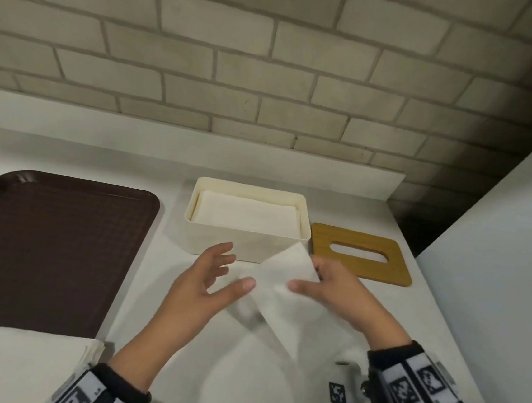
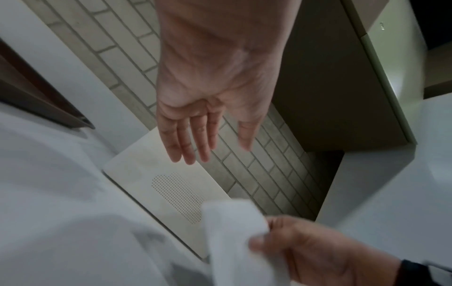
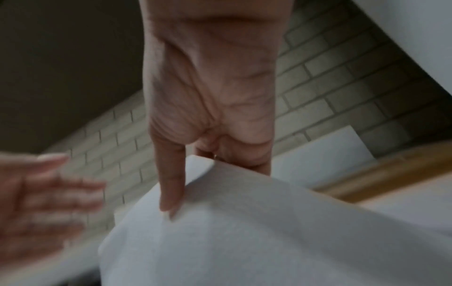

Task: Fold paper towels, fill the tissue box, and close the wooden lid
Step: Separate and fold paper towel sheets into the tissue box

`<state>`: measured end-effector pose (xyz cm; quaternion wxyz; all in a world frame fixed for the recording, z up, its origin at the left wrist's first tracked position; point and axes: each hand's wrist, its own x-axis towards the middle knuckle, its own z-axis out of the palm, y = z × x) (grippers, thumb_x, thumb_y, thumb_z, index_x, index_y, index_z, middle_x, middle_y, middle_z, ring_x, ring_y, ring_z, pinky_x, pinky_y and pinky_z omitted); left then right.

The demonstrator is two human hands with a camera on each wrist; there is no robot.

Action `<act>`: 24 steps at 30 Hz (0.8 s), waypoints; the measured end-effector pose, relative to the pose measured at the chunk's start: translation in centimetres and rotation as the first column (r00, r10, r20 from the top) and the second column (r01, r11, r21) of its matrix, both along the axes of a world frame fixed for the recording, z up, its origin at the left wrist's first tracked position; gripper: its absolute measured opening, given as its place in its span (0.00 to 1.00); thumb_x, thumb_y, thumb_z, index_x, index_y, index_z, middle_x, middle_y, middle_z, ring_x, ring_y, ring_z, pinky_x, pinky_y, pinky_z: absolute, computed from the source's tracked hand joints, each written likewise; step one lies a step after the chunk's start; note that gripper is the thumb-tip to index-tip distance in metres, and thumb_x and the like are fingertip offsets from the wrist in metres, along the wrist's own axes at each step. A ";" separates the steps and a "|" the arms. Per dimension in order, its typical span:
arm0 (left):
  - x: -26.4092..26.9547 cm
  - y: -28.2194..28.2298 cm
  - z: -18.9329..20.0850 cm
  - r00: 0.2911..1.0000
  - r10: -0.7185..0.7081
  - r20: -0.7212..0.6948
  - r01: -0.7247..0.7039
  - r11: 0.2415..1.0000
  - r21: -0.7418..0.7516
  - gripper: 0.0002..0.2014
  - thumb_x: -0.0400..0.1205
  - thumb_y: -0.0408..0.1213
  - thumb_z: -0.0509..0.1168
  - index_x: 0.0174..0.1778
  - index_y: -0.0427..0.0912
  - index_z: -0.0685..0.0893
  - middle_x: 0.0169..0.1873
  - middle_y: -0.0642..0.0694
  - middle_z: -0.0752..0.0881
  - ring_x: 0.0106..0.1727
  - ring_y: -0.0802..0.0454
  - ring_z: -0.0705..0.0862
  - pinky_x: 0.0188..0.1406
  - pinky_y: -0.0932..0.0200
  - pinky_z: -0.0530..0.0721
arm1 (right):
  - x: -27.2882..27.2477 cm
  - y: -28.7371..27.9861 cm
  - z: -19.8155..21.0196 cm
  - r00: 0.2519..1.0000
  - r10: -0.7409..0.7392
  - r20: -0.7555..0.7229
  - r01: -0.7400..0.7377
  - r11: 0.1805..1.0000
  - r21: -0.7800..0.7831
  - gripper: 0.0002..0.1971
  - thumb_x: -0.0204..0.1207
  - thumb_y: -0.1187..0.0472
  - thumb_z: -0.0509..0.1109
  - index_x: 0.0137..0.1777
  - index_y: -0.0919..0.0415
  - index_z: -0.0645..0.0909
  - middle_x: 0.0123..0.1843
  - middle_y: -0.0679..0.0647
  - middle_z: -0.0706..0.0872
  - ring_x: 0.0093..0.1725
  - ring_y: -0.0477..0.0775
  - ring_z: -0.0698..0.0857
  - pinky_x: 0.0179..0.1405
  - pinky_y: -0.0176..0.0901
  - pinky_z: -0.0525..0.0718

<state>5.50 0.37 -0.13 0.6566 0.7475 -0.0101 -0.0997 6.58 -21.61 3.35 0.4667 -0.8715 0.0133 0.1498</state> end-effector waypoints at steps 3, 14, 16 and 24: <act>0.0 -0.8 0.3 0.988 -0.154 -0.022 0.145 0.966 -0.214 0.35 0.63 0.50 0.78 0.68 0.53 0.78 0.60 0.55 0.88 0.63 0.59 0.85 0.59 0.61 0.84 | -0.2 0.9 3.0 0.999 -0.014 0.032 0.000 0.911 0.412 0.15 0.71 0.67 0.73 0.59 0.62 0.84 0.54 0.56 0.91 0.52 0.56 0.90 0.53 0.48 0.88; 0.7 5.0 3.7 0.959 0.271 0.087 -0.211 0.882 -0.420 0.10 0.84 0.34 0.61 0.54 0.42 0.88 0.53 0.42 0.91 0.56 0.44 0.89 0.60 0.46 0.86 | -1.0 2.7 3.0 0.958 -0.184 0.222 0.043 0.853 0.520 0.06 0.74 0.72 0.70 0.46 0.62 0.83 0.34 0.53 0.90 0.31 0.47 0.85 0.37 0.36 0.82; 1.3 6.7 4.3 0.932 0.330 0.149 -0.228 0.855 -0.466 0.10 0.85 0.35 0.59 0.56 0.44 0.85 0.54 0.46 0.91 0.57 0.48 0.89 0.60 0.49 0.86 | -1.3 2.2 3.9 0.935 -0.233 0.266 0.053 0.836 0.546 0.05 0.74 0.70 0.70 0.47 0.60 0.83 0.37 0.53 0.90 0.33 0.46 0.85 0.39 0.36 0.82; 3.3 0.8 6.6 0.921 0.107 0.374 0.053 0.918 -0.392 0.08 0.85 0.30 0.60 0.58 0.39 0.82 0.51 0.48 0.90 0.57 0.51 0.87 0.55 0.58 0.84 | 0.7 5.8 5.2 0.921 -0.169 0.350 -0.087 0.789 0.608 0.15 0.72 0.68 0.71 0.59 0.61 0.77 0.56 0.57 0.86 0.58 0.53 0.86 0.62 0.50 0.84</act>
